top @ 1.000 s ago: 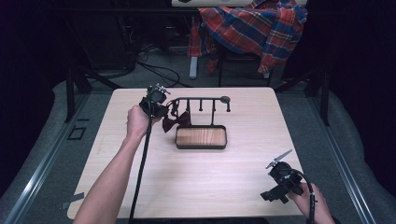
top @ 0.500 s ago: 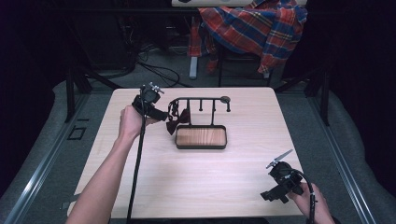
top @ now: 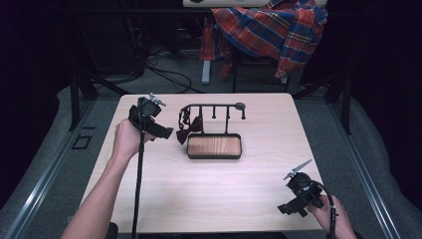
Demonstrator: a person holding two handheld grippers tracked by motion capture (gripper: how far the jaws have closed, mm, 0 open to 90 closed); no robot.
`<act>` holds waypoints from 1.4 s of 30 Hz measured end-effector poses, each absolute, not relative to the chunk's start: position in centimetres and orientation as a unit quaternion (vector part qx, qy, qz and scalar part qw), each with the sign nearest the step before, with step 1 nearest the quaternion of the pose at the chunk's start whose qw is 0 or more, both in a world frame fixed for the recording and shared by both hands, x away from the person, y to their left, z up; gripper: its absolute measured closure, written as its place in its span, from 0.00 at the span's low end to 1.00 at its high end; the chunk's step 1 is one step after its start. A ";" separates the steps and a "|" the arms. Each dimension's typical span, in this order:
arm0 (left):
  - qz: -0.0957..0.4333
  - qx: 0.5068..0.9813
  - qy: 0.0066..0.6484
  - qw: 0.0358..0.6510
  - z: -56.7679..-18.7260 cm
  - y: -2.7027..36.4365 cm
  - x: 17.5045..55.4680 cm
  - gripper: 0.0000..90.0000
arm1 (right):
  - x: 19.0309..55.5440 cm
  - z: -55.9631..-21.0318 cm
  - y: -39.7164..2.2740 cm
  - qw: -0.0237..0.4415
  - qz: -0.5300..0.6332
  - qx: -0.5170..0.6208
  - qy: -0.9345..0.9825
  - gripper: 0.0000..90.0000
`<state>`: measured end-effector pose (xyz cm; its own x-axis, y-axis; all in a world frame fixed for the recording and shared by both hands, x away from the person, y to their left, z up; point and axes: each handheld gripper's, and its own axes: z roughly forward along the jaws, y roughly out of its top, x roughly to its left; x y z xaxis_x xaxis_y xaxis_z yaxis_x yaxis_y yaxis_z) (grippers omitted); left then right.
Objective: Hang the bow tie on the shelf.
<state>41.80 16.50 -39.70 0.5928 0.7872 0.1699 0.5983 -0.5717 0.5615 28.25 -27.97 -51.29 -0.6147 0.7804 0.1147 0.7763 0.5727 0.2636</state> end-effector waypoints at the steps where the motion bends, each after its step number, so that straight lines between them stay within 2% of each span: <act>1: 0.206 0.862 0.401 0.231 -39.8 16.6 41.4 0.06 | 28.3 -51.2 -28.0 0.006 0.141 0.436 0.889 0.17; 21: 0.181 0.864 0.416 0.218 -43.7 19.2 35.9 0.01 | 28.2 -51.3 -27.9 0.006 0.148 0.440 0.886 0.17; 42: 0.150 0.869 0.431 0.190 -47.4 21.1 33.4 0.00 | 28.3 -51.1 -28.0 0.005 0.133 0.430 0.893 0.17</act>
